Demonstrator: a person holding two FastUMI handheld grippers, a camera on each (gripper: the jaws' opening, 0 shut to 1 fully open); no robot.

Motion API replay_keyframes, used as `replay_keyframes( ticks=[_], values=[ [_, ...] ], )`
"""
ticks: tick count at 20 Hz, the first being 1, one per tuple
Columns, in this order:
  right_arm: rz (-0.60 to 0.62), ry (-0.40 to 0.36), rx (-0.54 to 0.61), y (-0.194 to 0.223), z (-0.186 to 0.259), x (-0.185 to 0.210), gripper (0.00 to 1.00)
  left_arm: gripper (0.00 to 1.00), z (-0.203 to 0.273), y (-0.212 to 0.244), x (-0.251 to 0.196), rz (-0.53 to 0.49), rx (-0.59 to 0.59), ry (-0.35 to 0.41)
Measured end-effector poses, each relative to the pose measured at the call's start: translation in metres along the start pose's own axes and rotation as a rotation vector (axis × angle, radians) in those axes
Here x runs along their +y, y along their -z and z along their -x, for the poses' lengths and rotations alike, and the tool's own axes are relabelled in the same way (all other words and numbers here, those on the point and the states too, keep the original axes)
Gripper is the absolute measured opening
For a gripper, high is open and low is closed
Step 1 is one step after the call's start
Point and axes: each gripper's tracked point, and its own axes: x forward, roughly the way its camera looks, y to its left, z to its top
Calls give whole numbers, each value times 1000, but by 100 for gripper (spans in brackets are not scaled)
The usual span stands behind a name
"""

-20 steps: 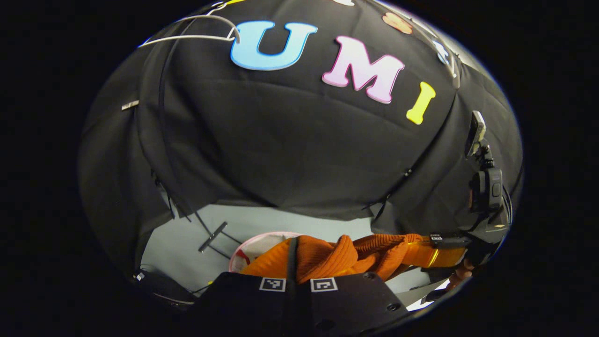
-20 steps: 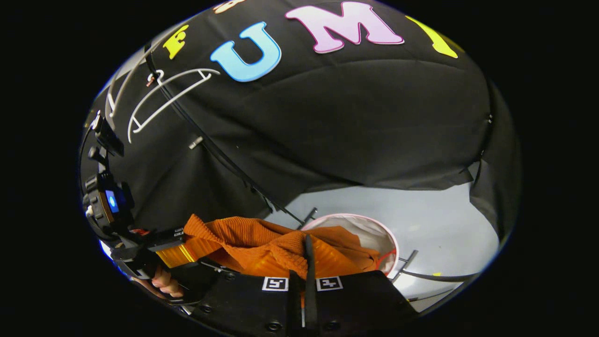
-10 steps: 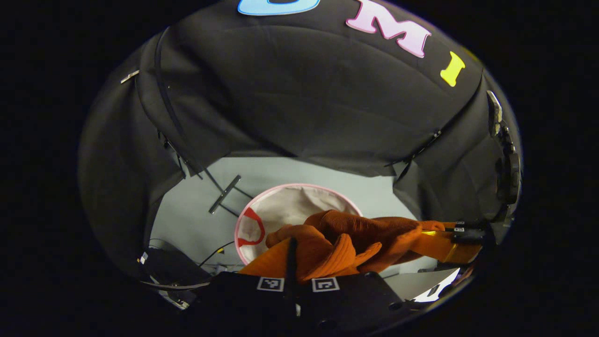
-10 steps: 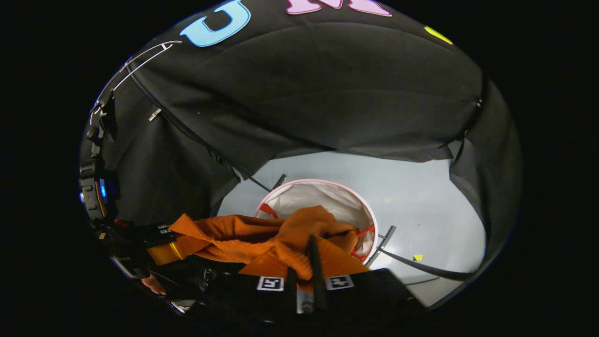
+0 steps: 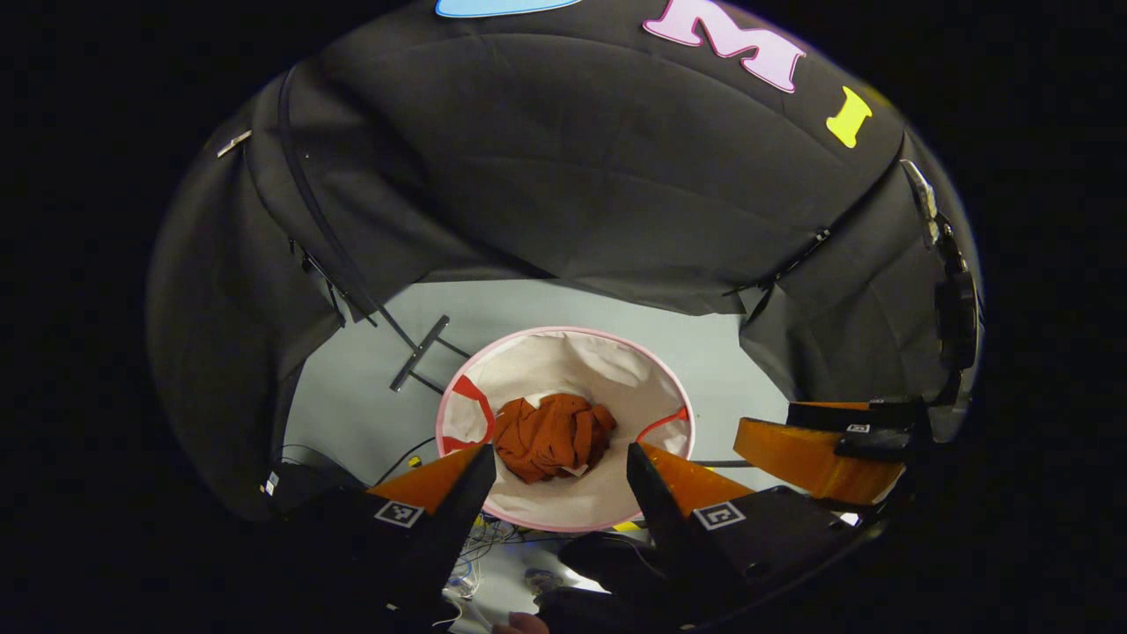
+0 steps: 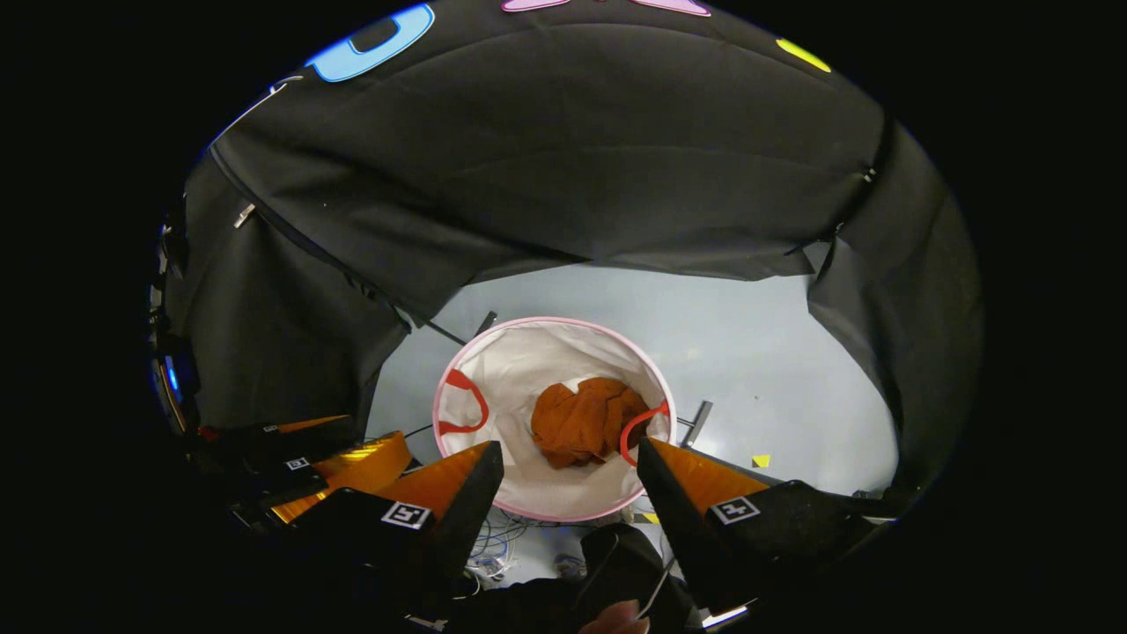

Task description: Grasp the clothes on the hanger with both hands and then place them into the laundry hamper below.

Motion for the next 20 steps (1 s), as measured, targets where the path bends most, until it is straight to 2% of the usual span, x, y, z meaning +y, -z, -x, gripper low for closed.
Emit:
replay_keyframes(
  ticks=[2, 3, 4, 7, 14, 20],
  values=[
    [-1, 12, -36, -2, 14, -1, 100, 95, 13, 0, -2, 9, -18, 2],
    [-6, 14, -70, -7, 23, 3, 95, 95, 21, -3, -1, 8, -50, 2],
    [-11, 16, -111, -13, 36, 6, 99, 95, 31, -7, -1, 8, -89, 4],
    [-22, 30, -244, -26, 71, 11, 100, 95, 70, -17, 0, -9, -217, 5],
    [40, 76, -615, -57, 212, 30, 99, 95, 202, -58, 1, -76, -572, -16],
    [92, 90, -848, -62, 342, 47, 99, 95, 328, -56, -16, -105, -810, -4]
  ],
)
